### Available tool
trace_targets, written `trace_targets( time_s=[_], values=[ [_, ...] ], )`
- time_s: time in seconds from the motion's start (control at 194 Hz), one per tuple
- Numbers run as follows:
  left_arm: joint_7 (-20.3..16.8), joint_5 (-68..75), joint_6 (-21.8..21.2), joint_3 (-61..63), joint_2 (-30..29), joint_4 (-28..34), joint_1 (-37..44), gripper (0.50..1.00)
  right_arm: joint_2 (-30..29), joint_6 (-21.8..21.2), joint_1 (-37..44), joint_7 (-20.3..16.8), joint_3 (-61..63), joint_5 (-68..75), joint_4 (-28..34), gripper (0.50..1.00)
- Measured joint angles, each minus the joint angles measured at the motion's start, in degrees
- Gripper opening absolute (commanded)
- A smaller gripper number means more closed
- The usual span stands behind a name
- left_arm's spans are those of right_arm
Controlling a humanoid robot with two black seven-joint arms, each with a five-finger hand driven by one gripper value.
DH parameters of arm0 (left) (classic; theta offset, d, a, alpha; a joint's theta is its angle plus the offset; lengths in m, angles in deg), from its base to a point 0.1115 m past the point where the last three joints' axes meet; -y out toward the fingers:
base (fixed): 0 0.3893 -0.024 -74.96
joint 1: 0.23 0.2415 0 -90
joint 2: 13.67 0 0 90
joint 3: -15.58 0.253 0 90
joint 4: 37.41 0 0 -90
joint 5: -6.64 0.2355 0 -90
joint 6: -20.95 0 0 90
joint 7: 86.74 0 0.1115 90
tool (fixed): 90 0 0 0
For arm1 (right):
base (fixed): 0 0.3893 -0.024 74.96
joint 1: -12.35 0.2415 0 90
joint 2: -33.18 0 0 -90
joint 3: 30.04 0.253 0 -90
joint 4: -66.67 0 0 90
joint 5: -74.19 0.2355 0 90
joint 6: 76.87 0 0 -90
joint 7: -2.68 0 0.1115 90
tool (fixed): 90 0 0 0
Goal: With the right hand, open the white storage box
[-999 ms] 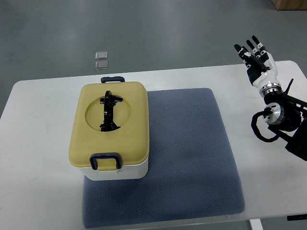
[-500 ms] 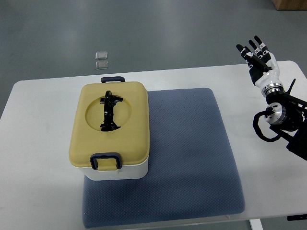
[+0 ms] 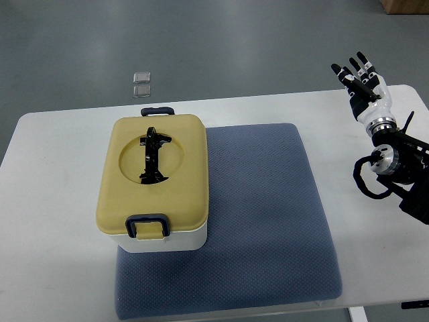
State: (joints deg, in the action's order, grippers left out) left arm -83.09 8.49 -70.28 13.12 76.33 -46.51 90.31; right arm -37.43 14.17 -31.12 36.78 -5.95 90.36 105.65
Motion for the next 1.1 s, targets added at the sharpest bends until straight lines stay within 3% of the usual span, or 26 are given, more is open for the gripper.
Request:
trace_targets(
  time_s=[0.304,0.695,1.102],
  values=[
    [0.0,0.0,0.0,0.0,0.0,0.0,0.0,1.000,1.0,-0.4,4.0,-0.2,-1.1,-5.0,0.9,0.930],
    [0.0,0.0,0.0,0.0,0.0,0.0,0.0,1.000,6.5,-6.0,16.5,0.1,-13.3,-36.0,3.9,0.930],
    [0.0,0.0,0.0,0.0,0.0,0.0,0.0,1.000,7.0,-11.9,35.6,0.9,-24.1,-63.1,14.0,0.928]
  ],
)
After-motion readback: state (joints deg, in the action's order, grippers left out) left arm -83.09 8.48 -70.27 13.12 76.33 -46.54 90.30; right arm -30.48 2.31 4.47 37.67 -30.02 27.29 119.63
